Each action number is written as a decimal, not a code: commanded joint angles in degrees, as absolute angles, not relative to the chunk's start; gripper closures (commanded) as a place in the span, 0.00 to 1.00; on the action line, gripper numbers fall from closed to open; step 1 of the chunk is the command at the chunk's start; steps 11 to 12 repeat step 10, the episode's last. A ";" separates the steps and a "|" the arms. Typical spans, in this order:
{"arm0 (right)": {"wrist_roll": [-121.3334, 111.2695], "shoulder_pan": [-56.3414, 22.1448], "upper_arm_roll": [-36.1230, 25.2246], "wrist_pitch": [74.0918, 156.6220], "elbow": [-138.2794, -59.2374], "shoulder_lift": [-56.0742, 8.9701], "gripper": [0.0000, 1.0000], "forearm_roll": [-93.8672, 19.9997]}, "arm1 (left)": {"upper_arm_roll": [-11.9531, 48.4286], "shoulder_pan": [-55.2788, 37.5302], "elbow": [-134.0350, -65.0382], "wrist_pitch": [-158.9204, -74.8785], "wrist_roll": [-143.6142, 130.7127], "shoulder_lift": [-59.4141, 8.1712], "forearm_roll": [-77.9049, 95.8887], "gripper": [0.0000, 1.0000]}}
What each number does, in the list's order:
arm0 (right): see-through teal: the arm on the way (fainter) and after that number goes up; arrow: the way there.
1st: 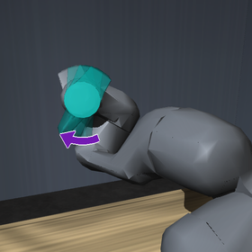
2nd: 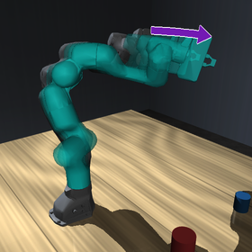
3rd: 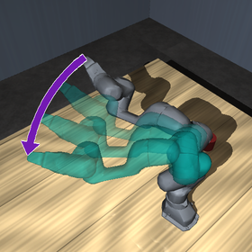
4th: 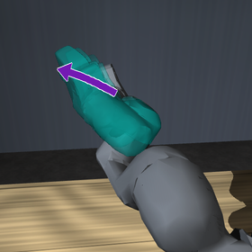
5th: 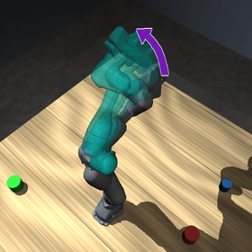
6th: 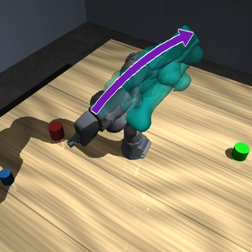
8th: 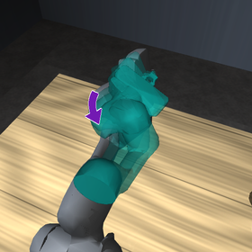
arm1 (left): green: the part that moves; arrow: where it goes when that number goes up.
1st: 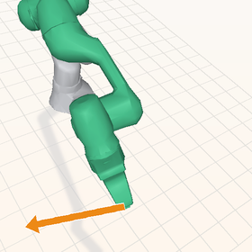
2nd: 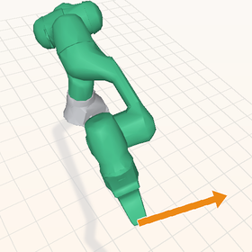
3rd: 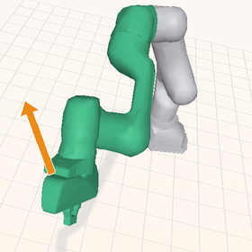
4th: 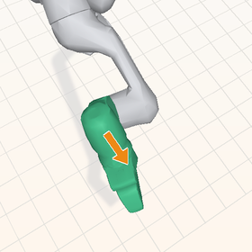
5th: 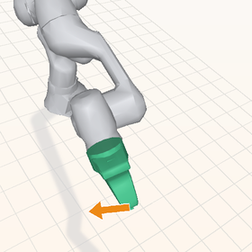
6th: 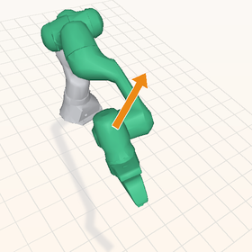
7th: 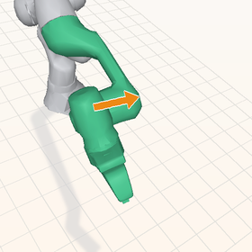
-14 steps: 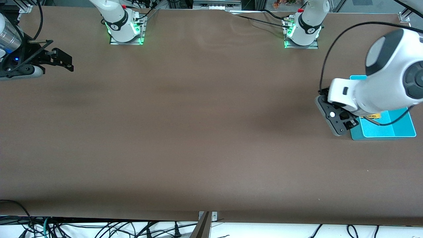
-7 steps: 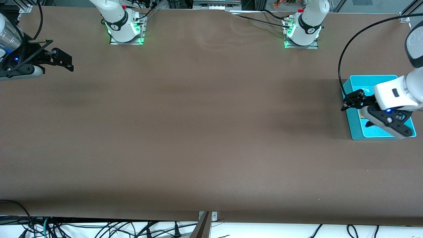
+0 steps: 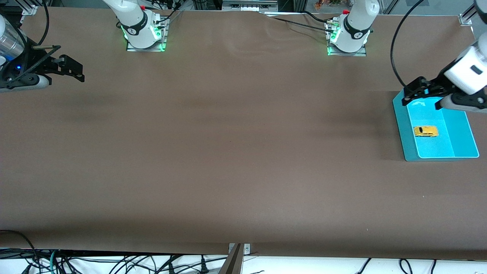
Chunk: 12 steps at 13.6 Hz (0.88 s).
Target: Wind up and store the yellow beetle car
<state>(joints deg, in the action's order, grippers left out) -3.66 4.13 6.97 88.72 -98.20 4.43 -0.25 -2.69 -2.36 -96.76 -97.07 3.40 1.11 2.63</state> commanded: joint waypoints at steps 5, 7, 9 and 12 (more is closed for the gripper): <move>-3.69 3.78 6.77 88.15 -97.38 5.19 0.00 0.00 | -8.17 -5.10 -93.35 -90.53 1.06 -0.17 4.13 0.00; -3.69 3.78 6.77 88.07 -97.30 5.27 0.00 0.00 | -7.91 -5.62 -92.99 -90.35 0.62 -0.44 4.13 0.00; -3.60 3.78 6.77 87.80 -97.29 5.27 0.00 0.00 | -7.65 -5.80 -92.99 -89.74 0.62 -0.27 4.65 0.00; -3.69 3.78 6.77 87.63 -97.29 5.36 0.00 0.00 | -6.08 -5.80 -92.81 -89.39 0.44 -0.35 4.14 0.00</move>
